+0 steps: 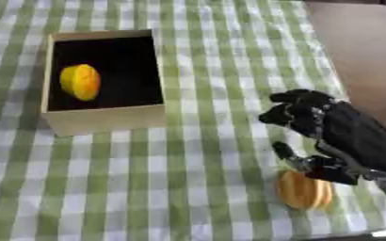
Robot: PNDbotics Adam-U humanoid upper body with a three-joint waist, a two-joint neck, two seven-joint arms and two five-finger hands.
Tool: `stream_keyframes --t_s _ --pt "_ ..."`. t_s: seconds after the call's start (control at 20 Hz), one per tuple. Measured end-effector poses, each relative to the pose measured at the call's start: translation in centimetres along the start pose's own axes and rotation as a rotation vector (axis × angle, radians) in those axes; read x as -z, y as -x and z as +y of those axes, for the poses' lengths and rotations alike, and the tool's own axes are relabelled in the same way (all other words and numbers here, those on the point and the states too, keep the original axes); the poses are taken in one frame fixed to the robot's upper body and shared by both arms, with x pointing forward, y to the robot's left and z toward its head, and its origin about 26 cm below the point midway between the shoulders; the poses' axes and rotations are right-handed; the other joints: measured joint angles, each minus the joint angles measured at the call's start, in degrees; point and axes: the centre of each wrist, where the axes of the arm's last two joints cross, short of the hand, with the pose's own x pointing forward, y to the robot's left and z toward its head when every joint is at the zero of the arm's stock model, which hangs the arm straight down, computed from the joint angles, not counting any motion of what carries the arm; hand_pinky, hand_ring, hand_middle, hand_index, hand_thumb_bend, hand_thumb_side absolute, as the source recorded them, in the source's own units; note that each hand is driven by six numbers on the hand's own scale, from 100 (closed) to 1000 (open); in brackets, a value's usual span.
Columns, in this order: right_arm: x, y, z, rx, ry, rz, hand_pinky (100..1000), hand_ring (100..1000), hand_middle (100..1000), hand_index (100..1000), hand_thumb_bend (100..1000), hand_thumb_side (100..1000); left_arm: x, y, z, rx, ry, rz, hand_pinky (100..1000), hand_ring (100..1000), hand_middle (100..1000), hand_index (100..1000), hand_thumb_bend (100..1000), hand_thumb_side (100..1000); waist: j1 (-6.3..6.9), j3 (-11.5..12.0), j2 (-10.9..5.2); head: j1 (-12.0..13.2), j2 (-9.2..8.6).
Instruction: Pick up objects on the table and place them in the box.
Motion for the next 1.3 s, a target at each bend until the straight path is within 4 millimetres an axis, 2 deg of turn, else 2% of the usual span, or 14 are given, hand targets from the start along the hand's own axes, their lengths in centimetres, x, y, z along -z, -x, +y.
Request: stream_keyframes --t_s 0.1,0.15,0.25,0.6,0.75,0.9,1.1,1.2,1.3 --pt "-0.4 -0.6 0.8 0.018 -0.017 0.017 855 898 738 882 100 203 0.0 0.0 0.0 0.002 -0.001 0.003 727 723 710 825 157 603 -0.02 -0.2 0.00 0.0 0.01" --pt "-0.6 -0.9 1.1 0.027 -0.026 0.026 857 899 739 883 100 282 0.0 0.0 0.0 0.002 0.000 0.005 727 724 710 825 156 604 -0.03 -0.2 0.00 0.0 0.01" --pt "-1.1 -1.4 1.7 0.037 -0.045 0.040 861 906 745 889 100 350 -0.1 0.0 0.0 0.003 0.000 0.011 728 725 710 825 154 606 -0.05 -0.3 0.00 0.1 0.02" --pt "-2.4 -2.3 2.8 0.060 -0.052 0.060 871 905 730 884 100 480 -0.4 0.1 0.1 0.011 0.004 0.027 730 726 711 825 144 614 -0.07 -0.8 -0.06 0.4 0.44" --pt "-3.0 -2.1 2.7 0.083 -0.012 0.064 871 904 730 886 100 451 -0.5 0.1 0.1 0.015 0.006 0.034 731 727 711 825 142 616 -0.09 -1.0 -0.24 0.5 0.45" --pt "-3.8 -1.8 2.6 0.096 0.016 0.072 872 905 731 888 100 489 -0.6 0.1 0.2 0.016 0.007 0.035 731 728 711 825 140 618 -0.19 -1.3 -0.30 0.7 0.46" --pt "-5.0 -2.0 2.7 0.109 0.005 0.089 876 910 738 896 100 484 -0.6 0.1 0.2 0.017 0.010 0.039 732 728 711 824 136 623 -0.43 -1.6 -0.30 0.9 0.46" --pt "-5.6 -2.1 2.8 0.111 -0.015 0.099 878 913 741 899 100 448 -0.6 0.1 0.2 0.017 0.011 0.040 732 728 711 824 134 624 -0.41 -1.7 -0.30 0.9 0.46" --pt "-6.1 -2.3 3.0 0.111 -0.039 0.110 883 916 741 900 100 323 -0.6 0.1 0.2 0.017 0.013 0.042 733 729 712 825 133 624 -0.41 -1.7 -0.30 1.0 0.45"
